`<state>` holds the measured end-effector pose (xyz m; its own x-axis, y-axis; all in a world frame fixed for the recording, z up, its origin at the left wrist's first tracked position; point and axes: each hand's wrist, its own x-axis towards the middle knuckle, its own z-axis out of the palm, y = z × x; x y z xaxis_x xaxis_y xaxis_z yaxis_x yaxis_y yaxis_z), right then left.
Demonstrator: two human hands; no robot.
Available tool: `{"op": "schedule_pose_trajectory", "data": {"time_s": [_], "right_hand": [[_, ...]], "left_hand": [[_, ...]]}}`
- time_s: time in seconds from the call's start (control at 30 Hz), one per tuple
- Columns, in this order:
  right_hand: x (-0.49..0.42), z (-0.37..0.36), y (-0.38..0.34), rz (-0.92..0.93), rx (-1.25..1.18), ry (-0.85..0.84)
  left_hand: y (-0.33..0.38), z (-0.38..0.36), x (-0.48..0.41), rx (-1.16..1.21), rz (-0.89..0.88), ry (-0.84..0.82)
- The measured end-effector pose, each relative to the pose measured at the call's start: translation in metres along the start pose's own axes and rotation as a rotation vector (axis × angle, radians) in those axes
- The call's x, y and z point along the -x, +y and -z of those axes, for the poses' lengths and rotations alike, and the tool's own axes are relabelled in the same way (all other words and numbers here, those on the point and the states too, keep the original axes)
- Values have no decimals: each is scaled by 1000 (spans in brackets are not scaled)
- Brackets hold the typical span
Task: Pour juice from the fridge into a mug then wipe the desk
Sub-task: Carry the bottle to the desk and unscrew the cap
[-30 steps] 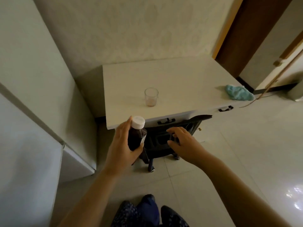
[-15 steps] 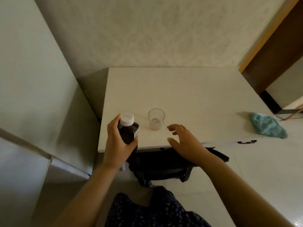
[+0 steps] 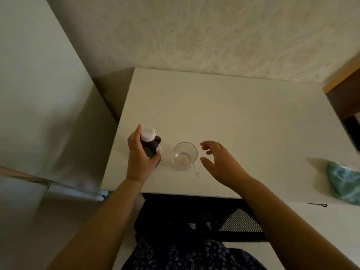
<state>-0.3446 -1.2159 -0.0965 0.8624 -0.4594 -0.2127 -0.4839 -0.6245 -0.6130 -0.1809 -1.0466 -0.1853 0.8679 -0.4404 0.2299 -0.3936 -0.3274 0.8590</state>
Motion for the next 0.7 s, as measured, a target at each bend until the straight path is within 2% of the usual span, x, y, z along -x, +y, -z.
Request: {"op": "schedule_pose_trajectory", "data": {"time_s": [0.27,0.7], "right_hand": [[-30,-5,3,-40,-3,-7],[-53,-23,-23,-86,-45,-40]], "left_hand": [[-11,-2,-22,28,-3,-54],[-30,22,-23,-7,-22,-264]]}}
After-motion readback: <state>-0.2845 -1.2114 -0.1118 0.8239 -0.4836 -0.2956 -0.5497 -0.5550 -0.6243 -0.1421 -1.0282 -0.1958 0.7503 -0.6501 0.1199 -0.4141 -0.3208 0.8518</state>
